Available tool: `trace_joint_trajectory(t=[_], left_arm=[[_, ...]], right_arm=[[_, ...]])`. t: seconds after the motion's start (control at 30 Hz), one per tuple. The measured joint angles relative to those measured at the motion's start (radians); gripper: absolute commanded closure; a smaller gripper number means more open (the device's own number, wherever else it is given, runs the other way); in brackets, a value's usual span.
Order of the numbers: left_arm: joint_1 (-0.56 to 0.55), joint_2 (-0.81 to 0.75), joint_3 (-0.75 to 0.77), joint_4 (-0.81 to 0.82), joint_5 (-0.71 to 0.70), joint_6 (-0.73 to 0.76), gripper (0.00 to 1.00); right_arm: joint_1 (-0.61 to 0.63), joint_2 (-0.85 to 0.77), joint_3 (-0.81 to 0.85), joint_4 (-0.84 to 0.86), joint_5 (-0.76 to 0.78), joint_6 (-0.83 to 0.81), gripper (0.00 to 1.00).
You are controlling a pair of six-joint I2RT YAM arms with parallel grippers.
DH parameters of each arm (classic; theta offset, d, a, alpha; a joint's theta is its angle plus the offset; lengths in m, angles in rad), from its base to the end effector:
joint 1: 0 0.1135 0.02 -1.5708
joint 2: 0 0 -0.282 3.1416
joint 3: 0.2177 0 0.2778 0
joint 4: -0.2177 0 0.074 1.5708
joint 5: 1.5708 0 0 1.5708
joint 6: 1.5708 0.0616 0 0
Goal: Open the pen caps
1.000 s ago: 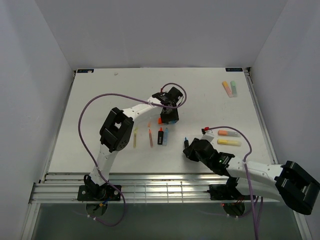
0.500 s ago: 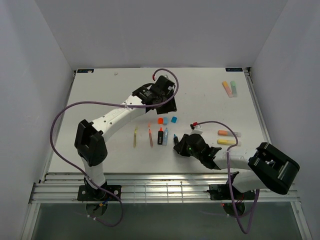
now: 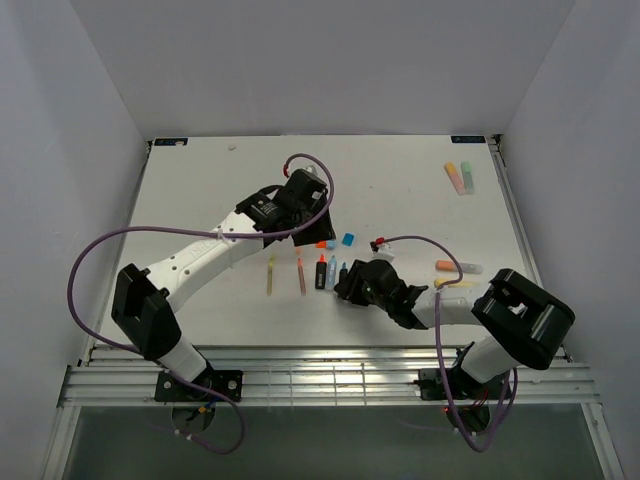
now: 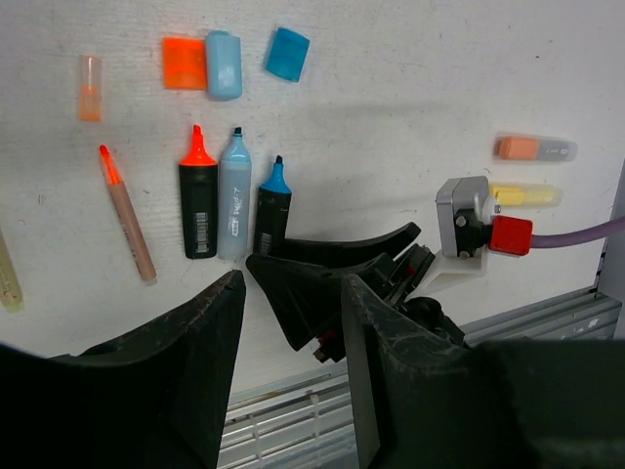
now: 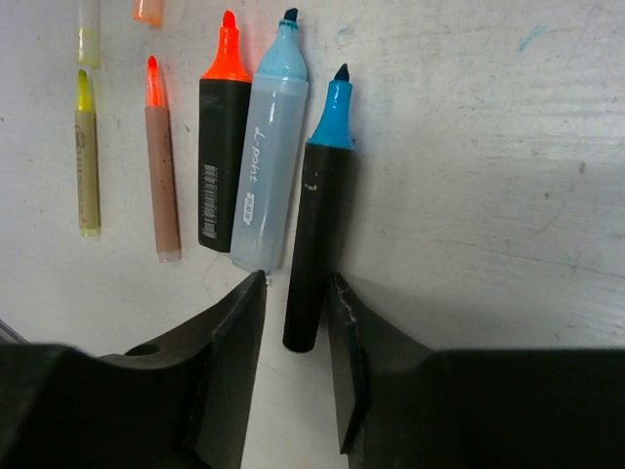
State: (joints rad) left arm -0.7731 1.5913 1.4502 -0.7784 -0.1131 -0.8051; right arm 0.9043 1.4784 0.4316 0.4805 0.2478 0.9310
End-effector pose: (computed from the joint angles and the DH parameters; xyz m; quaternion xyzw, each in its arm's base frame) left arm 0.2802 -0.2637 0.3092 -0.0332 0.9455 -0.1890 0.2630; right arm 0.1939 0.2221 0.1177 0.0711 0.8689 0.3136 0.3763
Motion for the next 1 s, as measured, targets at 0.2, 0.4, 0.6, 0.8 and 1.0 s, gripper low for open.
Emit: trace_joint_trajectory(t=[0.2, 0.4, 0.6, 0.8, 1.0], left_arm=[[0.000, -0.035, -0.085, 0.024, 0.008, 0.000, 0.45], [0.000, -0.037, -0.120, 0.028, 0.014, 0.001, 0.45], [0.000, -0.037, -0.122, 0.054, 0.032, 0.003, 0.45], [-0.001, -0.049, -0.150, 0.081, 0.052, 0.003, 0.45], [-0.001, -0.069, -0.192, 0.122, 0.073, 0.002, 0.45]], right_arm=[[0.000, 0.042, 0.045, 0.023, -0.009, 0.001, 0.42], [-0.002, -0.002, 0.045, -0.030, 0.011, -0.014, 0.40], [-0.040, -0.249, 0.054, -0.266, 0.108, -0.051, 0.40], [-0.286, -0.495, 0.116, -0.577, 0.146, -0.070, 0.42], [-0.634, -0.525, 0.188, -0.816, 0.085, -0.122, 0.43]])
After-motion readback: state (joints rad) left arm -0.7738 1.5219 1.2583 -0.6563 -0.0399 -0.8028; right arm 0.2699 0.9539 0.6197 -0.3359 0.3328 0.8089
